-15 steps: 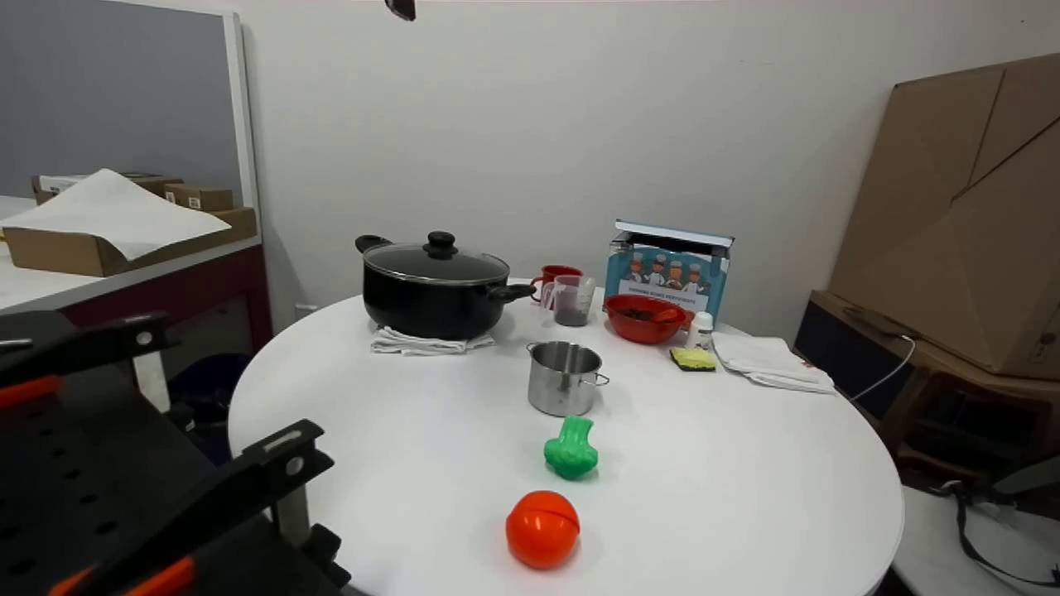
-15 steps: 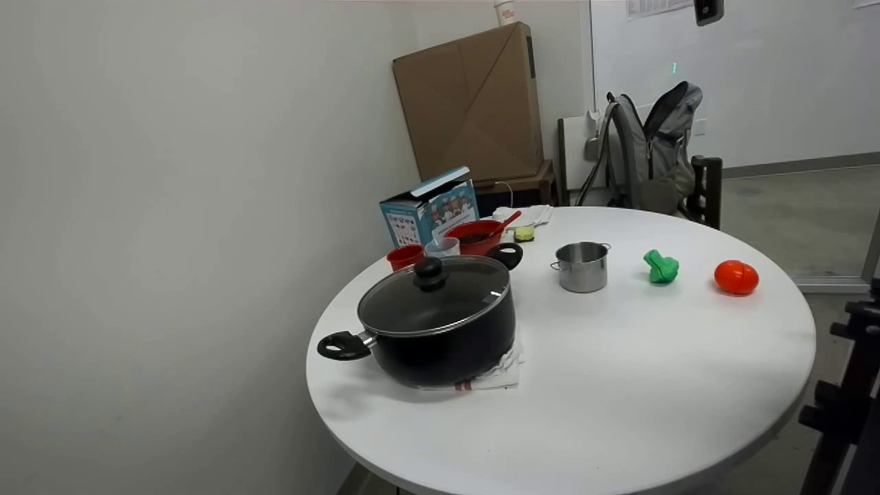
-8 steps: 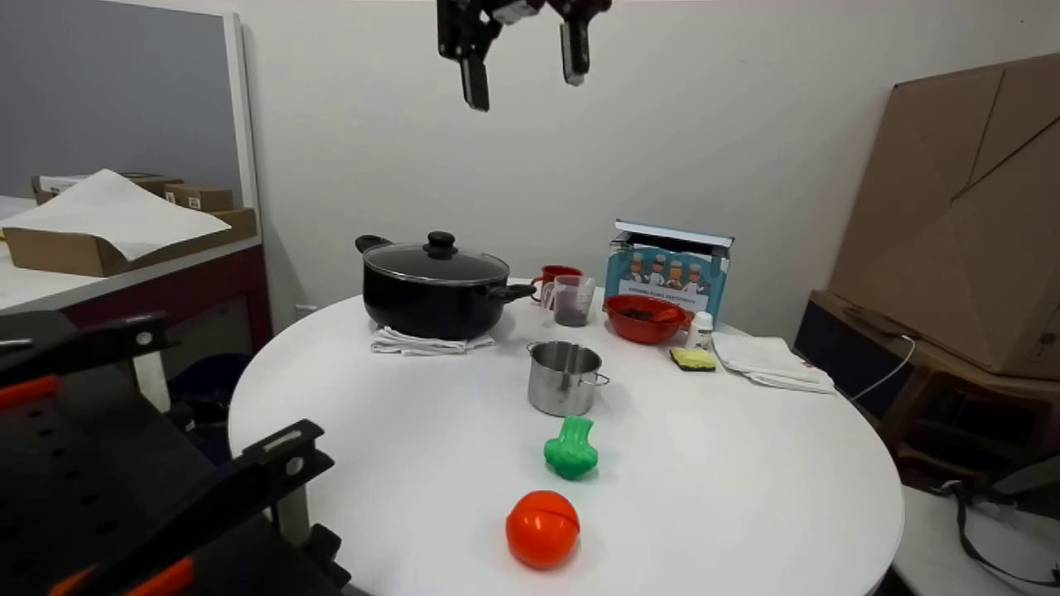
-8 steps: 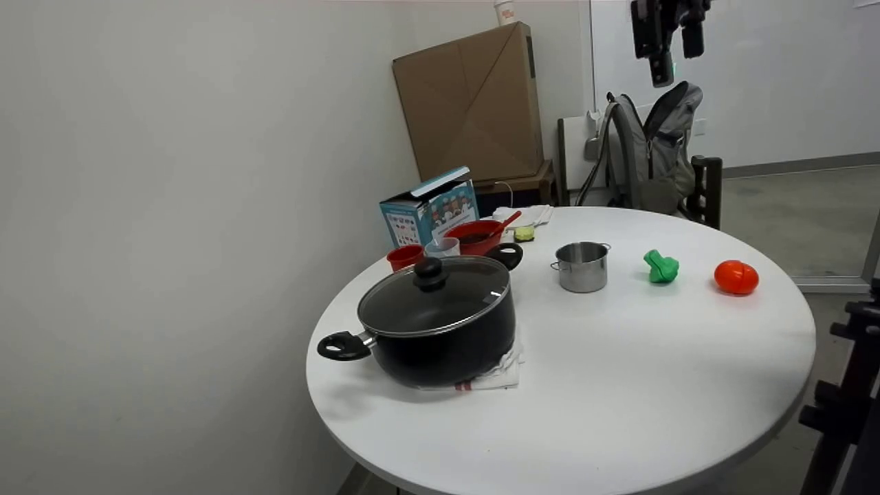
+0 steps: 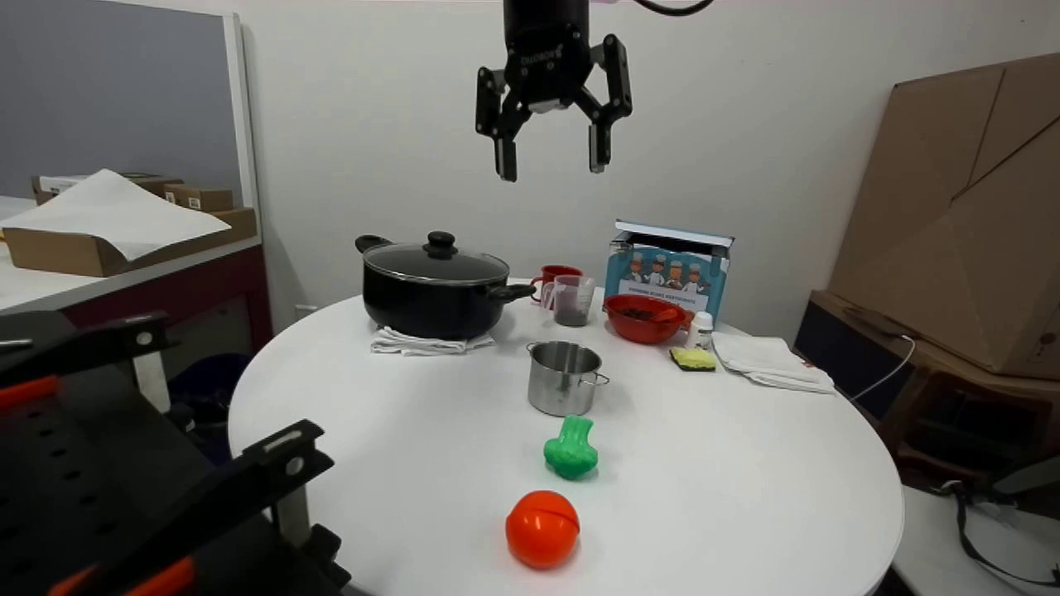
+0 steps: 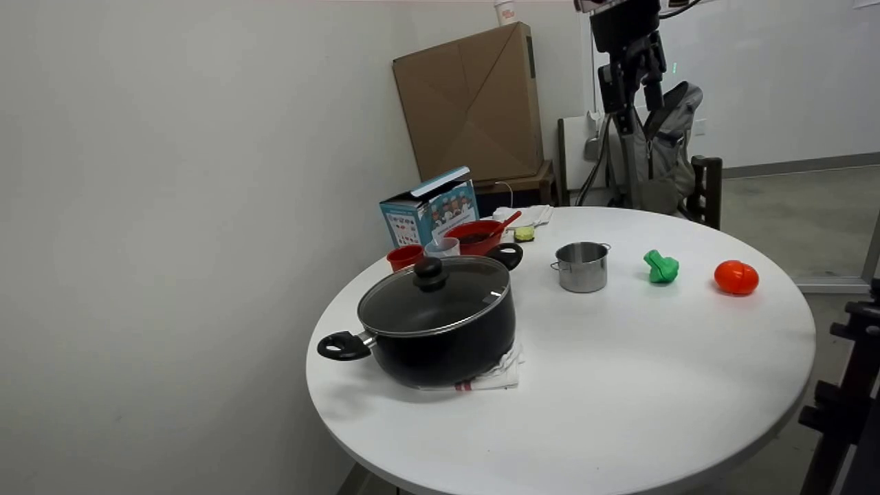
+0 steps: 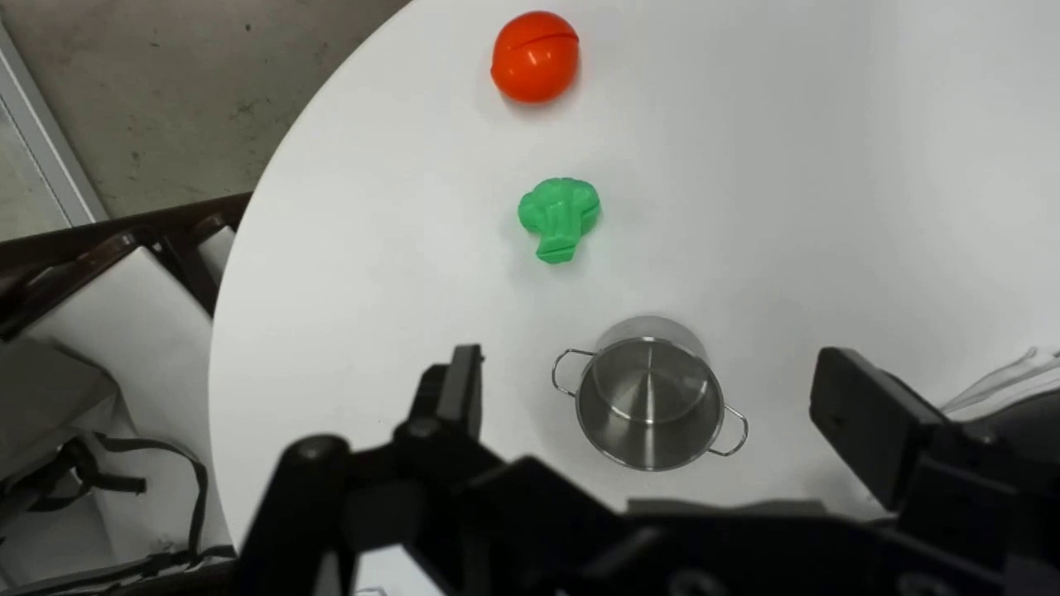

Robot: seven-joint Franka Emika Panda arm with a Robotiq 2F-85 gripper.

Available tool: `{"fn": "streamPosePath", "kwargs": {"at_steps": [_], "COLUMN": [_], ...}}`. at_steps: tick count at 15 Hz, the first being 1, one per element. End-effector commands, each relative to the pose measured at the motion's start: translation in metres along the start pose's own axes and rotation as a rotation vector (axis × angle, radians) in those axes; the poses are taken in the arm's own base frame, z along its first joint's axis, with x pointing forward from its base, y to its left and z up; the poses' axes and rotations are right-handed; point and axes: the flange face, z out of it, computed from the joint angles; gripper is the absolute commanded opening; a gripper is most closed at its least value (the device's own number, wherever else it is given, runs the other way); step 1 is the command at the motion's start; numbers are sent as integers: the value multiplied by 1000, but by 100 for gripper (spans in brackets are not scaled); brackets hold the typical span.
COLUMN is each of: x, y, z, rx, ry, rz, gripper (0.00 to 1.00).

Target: Move the small pot to the right.

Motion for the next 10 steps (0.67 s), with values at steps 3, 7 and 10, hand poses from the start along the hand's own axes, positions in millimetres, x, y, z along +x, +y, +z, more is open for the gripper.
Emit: {"fn": "streamPosePath", "kwargs": {"at_steps": [3, 7, 10], "x": [44, 58, 67], "y": [3, -5, -2], "z": [37, 80, 111], "rx": [-32, -47, -36], "ry": [-21, -61, -92], "rz": [-77, -150, -172], "gripper": [100, 100, 100]}}
